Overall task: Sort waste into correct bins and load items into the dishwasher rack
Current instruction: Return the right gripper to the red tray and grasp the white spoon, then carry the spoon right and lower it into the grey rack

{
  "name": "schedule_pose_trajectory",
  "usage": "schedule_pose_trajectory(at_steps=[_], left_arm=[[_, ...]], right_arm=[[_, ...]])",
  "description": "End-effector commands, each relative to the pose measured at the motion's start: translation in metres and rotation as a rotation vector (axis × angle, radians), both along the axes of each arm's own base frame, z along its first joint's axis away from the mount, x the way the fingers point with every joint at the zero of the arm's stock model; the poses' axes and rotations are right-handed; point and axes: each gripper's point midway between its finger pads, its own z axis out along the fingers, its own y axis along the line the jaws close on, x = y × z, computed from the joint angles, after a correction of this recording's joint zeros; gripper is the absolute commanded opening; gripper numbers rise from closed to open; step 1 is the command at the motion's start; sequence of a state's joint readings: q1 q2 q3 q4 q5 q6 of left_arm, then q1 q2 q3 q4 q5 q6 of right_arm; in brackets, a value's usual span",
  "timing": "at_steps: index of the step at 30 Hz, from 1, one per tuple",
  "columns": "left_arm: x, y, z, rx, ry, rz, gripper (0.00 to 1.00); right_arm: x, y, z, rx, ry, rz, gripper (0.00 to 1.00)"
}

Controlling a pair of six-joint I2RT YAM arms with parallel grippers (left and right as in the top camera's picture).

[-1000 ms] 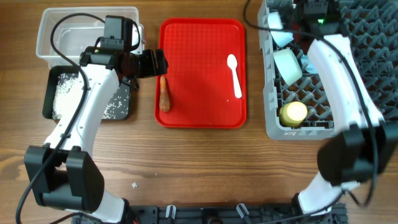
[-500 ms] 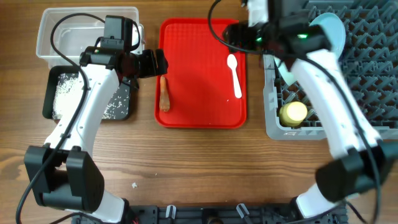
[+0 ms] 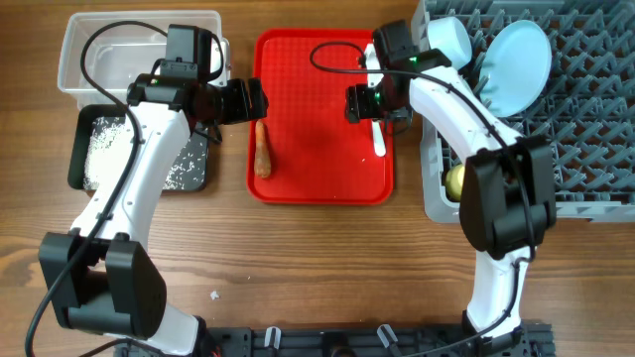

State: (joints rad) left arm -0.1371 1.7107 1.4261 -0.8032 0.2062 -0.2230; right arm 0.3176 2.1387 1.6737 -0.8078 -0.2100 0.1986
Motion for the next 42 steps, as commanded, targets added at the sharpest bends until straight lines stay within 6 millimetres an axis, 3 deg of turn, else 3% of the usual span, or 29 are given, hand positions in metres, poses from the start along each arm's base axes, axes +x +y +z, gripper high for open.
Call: schedule_pose_trajectory(at_steps=[1,15,17,21,24,27,35,42], left_arm=[[0.001,0.003,-0.001,0.003,0.0,0.005,1.0],[0.001,0.003,-0.001,0.003,0.0,0.005,1.0],[0.001,0.003,-0.001,0.003,0.0,0.005,1.0],[0.001,0.003,-0.001,0.003,0.0,0.005,1.0],[0.001,0.003,-0.001,0.003,0.0,0.005,1.0],[0.001,0.003,-0.001,0.003,0.0,0.005,1.0],[0.001,0.003,-0.001,0.003,0.0,0.005,1.0],[0.001,0.003,-0.001,0.003,0.0,0.005,1.0]], right_arm=[[0.004,-0.016,-0.018,-0.094,0.001,-0.038,0.72],[0.016,-0.022,-0.058,-0.153,-0.004,-0.052,0.65],[0.018,-0.022,-0.059,-0.151,-0.009,-0.052,0.61],[0.018,-0.022,-0.059,-0.151,-0.01,-0.052,0.38],[0.018,-0.022,-0.059,-0.153,-0.011,-0.042,0.27],[0.018,-0.022,-0.059,-0.155,-0.013,-0.034,0.24],[0.018,-0.023,-0.058,-0.156,-0.016,-0.03,0.05],[0.019,-0.023,-0.049,-0.151,-0.028,-0.032,0.04]])
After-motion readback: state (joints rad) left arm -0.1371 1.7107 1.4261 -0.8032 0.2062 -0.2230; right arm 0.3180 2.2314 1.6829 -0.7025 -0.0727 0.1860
